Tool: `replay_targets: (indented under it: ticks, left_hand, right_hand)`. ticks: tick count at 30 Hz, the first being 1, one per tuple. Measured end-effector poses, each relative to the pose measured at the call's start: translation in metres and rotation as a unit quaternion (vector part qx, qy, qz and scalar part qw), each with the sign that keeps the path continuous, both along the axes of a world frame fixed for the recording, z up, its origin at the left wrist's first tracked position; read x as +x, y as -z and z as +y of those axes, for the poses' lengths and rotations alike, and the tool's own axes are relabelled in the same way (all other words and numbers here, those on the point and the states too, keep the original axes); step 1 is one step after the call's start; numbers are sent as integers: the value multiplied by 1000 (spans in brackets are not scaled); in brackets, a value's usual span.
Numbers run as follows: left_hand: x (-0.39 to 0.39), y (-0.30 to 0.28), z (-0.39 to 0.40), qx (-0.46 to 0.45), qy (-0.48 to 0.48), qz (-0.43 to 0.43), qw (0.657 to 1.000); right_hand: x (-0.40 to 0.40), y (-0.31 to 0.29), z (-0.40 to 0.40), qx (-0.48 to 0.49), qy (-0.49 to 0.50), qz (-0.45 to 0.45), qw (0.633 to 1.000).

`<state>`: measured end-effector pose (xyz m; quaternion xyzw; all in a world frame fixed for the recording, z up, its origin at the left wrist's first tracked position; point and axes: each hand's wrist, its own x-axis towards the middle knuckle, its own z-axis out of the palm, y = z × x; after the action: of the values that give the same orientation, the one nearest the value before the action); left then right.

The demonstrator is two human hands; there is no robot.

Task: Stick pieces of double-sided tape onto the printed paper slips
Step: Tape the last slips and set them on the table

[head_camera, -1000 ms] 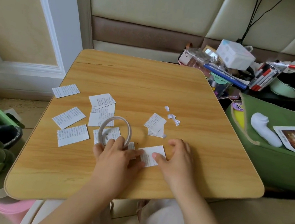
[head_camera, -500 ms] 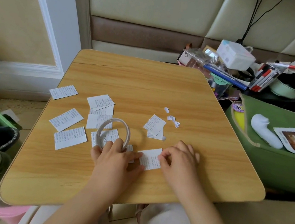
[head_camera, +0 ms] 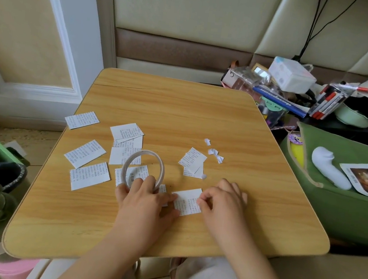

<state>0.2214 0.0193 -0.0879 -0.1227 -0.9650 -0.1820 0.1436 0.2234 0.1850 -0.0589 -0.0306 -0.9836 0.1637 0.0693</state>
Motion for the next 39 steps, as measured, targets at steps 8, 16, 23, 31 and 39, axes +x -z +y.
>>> replay_targets:
  ticks: [8,16,23,31,39]
  left_hand:
    - [1,-6,0,-22,-2,-4,1000]
    - [0,-6,-1,-23,1,-5,1000]
    - [1,-5,0,-29,1,1,1000]
    - [0,-4,-1,-16,-5,8,1000]
    - [-1,-2,0,-11,0,-17,1000]
  right_hand:
    - [-3,7,-24,-63,-49,-1,997]
    - [-7,2,-10,-37,-45,0,998]
    - [-3,9,-9,-44,-30,-1,999]
    - [-5,5,-17,-28,-69,34,997]
    - [-3,8,5,-57,-7,-2,998]
